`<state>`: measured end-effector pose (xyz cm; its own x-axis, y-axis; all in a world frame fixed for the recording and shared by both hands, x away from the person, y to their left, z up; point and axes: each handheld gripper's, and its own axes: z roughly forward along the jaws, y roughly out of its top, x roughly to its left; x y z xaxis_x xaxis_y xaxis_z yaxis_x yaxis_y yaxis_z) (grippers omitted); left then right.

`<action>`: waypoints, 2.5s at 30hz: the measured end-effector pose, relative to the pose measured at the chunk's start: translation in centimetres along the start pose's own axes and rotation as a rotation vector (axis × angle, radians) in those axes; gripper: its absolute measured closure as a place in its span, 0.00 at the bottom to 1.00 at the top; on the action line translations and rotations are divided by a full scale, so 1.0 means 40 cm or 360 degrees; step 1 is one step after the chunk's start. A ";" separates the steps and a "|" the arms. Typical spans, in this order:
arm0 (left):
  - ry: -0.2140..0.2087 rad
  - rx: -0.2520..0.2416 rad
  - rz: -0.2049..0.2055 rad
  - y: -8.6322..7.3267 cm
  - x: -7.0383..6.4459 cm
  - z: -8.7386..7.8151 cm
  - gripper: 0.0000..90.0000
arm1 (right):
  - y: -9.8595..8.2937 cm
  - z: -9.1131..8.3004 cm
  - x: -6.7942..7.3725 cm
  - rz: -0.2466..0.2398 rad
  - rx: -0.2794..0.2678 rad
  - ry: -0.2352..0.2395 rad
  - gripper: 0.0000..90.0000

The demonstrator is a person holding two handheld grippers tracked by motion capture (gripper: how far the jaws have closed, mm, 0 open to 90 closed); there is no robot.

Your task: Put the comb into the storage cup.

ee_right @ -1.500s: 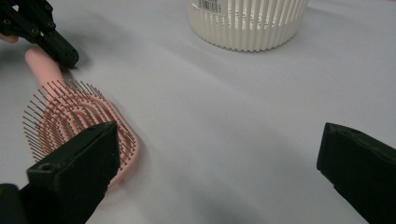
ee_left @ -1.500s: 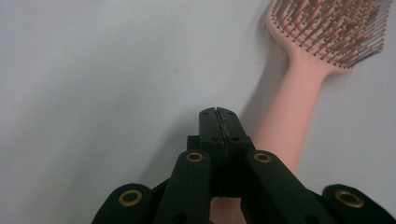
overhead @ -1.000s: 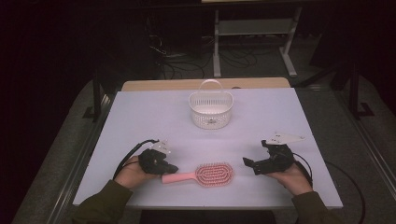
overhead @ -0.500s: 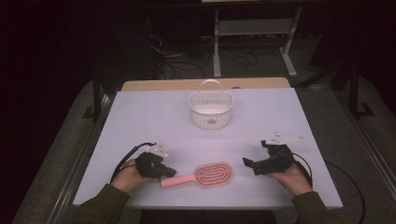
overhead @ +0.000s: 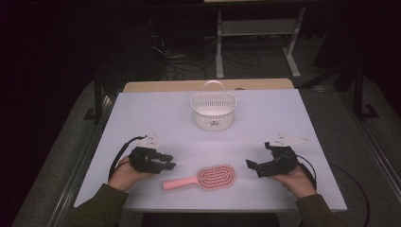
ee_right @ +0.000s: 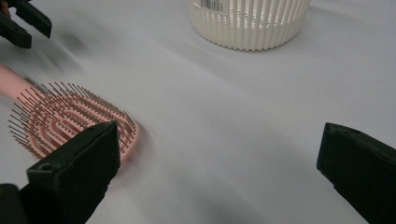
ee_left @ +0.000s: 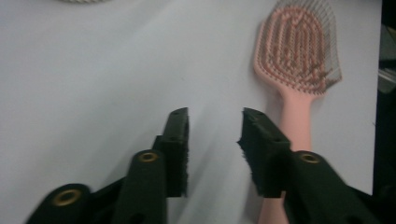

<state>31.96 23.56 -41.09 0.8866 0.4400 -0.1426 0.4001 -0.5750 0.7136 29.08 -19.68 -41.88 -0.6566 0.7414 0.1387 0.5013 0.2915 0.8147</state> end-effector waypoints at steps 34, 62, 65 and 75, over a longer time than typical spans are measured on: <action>0.0167 -0.0253 -0.0004 -0.053 0.051 -0.050 0.00 | 0.000 0.000 0.001 -0.0002 -0.0002 -0.0004 0.00; 0.0096 -0.0251 0.0021 -0.018 0.030 -0.051 0.00 | 0.001 0.002 0.002 -0.0009 0.0003 -0.0003 0.00; 0.0077 -0.0249 0.0036 -0.013 0.025 -0.047 0.00 | 0.001 0.002 0.002 -0.0009 0.0002 -0.0003 0.00; 0.0044 -0.0281 0.0063 0.013 0.005 -0.041 0.00 | 0.001 0.002 0.002 -0.0006 0.0002 -0.0004 0.00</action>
<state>31.95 24.48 -39.61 0.8932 0.4397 -0.0944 0.3157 -0.4634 0.8280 29.09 -19.56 -41.87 -0.6570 0.7418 0.1343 0.4995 0.2950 0.8145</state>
